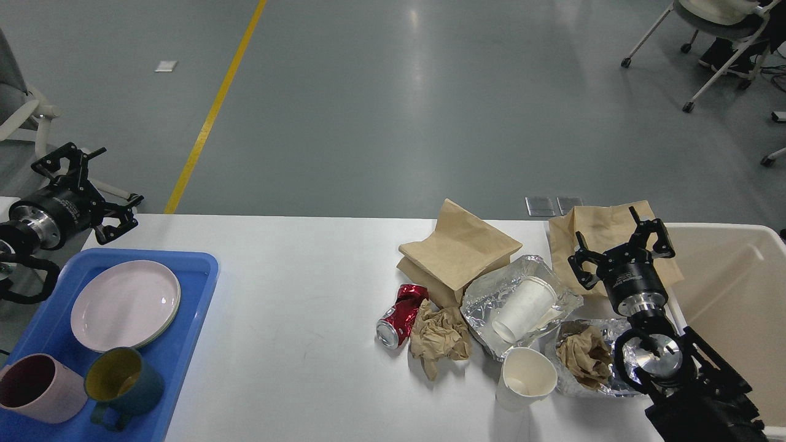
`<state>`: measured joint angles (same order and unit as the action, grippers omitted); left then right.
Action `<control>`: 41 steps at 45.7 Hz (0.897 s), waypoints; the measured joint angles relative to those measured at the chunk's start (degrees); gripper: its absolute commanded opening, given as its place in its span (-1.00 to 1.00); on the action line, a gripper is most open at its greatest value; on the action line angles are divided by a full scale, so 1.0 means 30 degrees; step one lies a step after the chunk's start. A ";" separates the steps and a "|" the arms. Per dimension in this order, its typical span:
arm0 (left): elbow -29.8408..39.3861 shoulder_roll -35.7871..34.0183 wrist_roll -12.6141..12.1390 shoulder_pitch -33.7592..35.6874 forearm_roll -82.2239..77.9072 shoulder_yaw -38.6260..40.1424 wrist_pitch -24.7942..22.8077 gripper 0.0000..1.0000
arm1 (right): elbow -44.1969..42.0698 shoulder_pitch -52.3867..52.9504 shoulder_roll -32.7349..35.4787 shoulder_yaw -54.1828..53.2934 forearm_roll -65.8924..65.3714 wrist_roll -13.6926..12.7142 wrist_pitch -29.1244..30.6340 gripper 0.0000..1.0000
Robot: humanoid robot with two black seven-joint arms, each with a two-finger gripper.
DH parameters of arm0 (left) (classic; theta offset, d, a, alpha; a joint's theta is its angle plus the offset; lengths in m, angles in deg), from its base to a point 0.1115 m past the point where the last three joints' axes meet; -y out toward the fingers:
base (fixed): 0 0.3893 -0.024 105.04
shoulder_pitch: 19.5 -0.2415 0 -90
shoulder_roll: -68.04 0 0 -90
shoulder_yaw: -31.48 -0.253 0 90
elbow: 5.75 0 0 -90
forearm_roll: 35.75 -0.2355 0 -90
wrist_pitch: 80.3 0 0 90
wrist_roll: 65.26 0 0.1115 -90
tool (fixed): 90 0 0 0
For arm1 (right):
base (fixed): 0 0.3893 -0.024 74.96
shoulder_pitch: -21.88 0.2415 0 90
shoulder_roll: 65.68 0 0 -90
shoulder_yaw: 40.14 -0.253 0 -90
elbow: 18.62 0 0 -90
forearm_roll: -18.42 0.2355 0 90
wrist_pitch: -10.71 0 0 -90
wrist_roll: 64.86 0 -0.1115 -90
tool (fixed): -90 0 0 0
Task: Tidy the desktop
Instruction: 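Release the pink plate and hold the left gripper over the tray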
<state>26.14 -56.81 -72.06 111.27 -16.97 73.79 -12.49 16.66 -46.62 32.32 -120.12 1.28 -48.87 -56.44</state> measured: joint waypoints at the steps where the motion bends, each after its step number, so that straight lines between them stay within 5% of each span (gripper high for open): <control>1: -0.0002 0.0373 0.0122 -0.0372 0.0005 0.0967 0.0002 0.92 | 0.0012 0.0000 0.0000 0.0000 0.0002 0.0000 0.0000 1.00; 6: 0.0153 0.2374 0.1562 -0.1874 0.0009 0.4638 0.0014 0.92 | 0.0027 -0.0002 0.0000 0.0000 0.0003 0.0000 0.0000 1.00; 18: 0.3962 0.4113 0.6690 -0.6409 -0.1486 0.6736 -0.0152 0.92 | 0.0028 -0.0022 0.0000 0.0000 0.0002 0.0000 0.0000 1.00; 25: 0.5758 0.4759 0.7118 -0.8217 -0.2853 0.8154 -0.0655 0.92 | 0.0026 -0.0021 0.0000 0.0000 0.0000 0.0000 0.0000 1.00; 41: 0.5558 0.5382 0.7275 -0.7843 -0.3546 0.8374 -0.1187 0.92 | 0.0017 -0.0021 0.0000 0.0000 0.0000 0.0000 0.0000 1.00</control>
<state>42.81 -40.67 -50.23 87.74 -27.61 98.91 -16.05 16.71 -46.68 32.32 -120.12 1.28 -48.87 -56.44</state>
